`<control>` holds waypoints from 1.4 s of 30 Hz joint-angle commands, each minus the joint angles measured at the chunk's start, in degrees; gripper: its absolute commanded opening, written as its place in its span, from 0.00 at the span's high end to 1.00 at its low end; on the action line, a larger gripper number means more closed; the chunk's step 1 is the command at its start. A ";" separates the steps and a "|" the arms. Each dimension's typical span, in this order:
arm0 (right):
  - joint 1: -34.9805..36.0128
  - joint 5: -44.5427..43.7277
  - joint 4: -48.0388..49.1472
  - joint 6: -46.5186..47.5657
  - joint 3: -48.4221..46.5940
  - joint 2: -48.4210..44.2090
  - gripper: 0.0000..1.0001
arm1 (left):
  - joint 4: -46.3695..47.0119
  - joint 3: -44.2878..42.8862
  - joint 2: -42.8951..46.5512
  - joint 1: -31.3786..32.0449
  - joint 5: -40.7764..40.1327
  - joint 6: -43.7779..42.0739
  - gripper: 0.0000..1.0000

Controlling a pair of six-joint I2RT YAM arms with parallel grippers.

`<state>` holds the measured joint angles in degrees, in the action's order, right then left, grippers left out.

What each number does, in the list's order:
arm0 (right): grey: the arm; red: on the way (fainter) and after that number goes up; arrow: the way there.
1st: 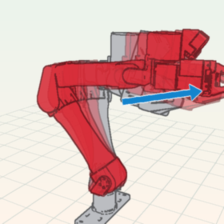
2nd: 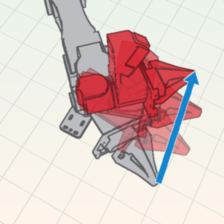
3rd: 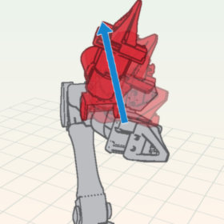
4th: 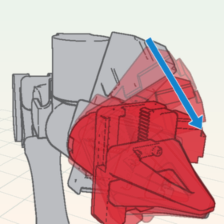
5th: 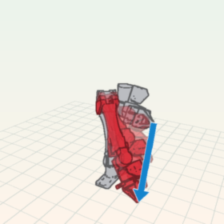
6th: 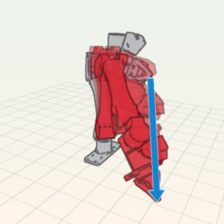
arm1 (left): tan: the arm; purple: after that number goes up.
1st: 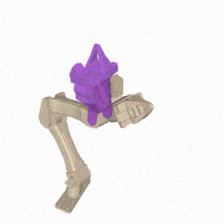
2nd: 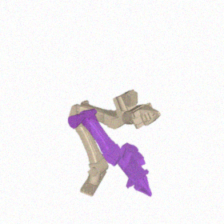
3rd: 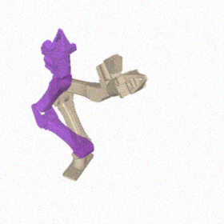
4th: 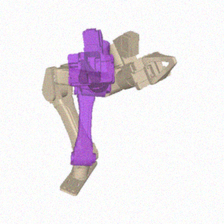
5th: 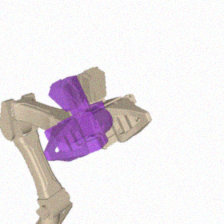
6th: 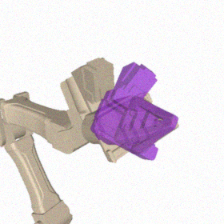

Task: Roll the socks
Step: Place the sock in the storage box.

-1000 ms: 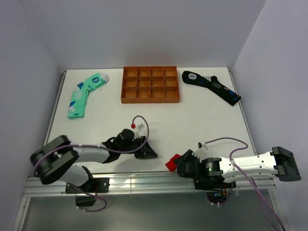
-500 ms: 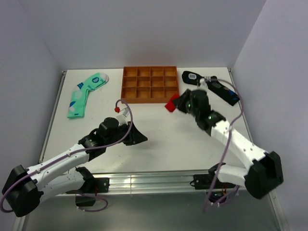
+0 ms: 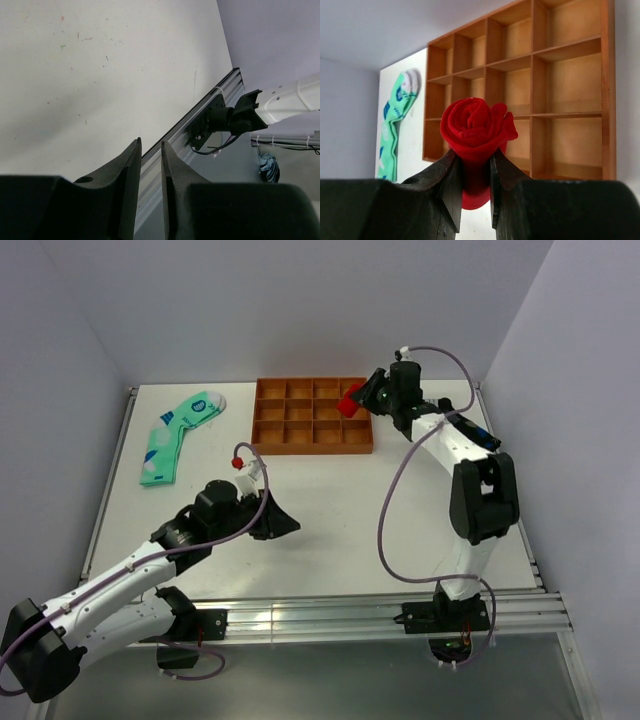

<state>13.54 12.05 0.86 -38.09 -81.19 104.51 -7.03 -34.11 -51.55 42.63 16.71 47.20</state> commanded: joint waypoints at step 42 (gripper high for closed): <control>-2.73 3.42 -4.99 -19.04 -1.61 16.78 1.00 | 4.57 2.12 0.05 -6.68 11.85 -2.55 0.74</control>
<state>10.83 15.40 -2.76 -55.75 -83.99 121.62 -5.19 -31.94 -51.57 36.29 27.16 45.69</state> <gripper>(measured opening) 0.273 0.262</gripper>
